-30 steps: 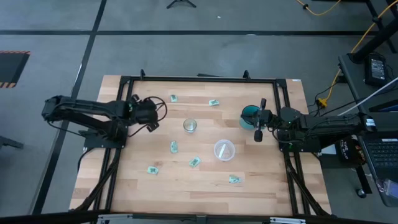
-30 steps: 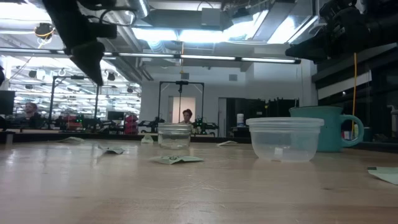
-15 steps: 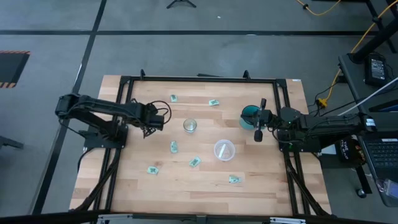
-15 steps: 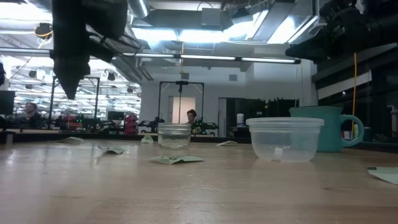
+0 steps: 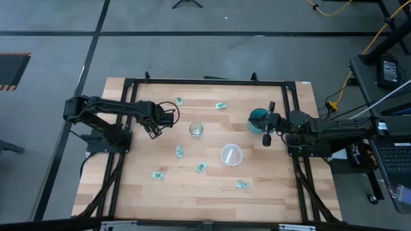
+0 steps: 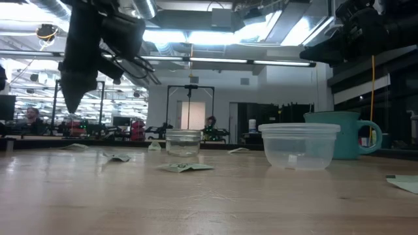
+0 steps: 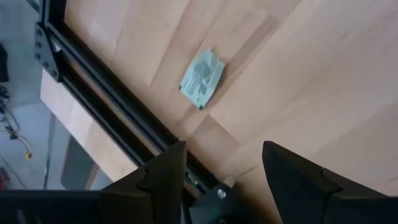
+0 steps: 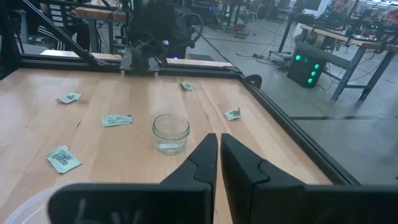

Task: Pick and place Stevia / Truvia into bins
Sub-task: Put the stevia packet into the transparent glass container

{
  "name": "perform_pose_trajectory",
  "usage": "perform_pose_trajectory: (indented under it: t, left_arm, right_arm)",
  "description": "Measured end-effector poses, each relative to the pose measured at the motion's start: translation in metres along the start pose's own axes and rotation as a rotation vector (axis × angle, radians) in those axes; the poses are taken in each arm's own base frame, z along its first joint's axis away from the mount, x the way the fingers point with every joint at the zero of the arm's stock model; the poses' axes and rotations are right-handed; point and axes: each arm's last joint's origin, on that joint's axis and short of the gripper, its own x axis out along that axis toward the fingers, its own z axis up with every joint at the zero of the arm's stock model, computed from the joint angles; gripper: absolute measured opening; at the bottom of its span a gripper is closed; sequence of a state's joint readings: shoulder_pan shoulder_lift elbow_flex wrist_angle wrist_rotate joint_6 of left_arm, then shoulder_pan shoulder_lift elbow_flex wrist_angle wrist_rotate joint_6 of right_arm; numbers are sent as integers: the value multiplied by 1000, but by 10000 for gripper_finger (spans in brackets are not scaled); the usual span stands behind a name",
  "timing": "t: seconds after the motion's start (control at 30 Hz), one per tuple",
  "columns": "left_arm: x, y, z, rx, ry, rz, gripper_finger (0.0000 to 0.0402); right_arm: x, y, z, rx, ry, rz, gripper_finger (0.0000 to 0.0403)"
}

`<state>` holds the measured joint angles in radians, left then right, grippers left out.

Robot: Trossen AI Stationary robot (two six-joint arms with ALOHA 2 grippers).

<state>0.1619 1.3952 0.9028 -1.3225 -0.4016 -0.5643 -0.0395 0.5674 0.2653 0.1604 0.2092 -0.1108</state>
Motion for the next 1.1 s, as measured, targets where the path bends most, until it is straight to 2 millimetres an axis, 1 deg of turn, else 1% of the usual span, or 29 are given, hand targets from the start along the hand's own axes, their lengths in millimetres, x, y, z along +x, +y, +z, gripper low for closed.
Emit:
perform_pose_trajectory:
  t: [0.17,0.3,0.6,0.87,1.1]
  left_arm:
    - [7,2,8,50,-35,-30,205]
    - [14,6,10,57,-23,-26,205]
    - [45,11,6,82,26,-46,200]
    - [52,22,9,12,59,-71,187]
    - [55,24,17,-20,29,-160,187]
  right_arm:
    - [0,0,0,0,1,0,25]
    - [0,0,0,0,1,0,25]
    - [0,0,0,-2,0,0,25]
    - [0,0,0,-3,0,0,25]
    - [0,0,0,-3,0,0,26]
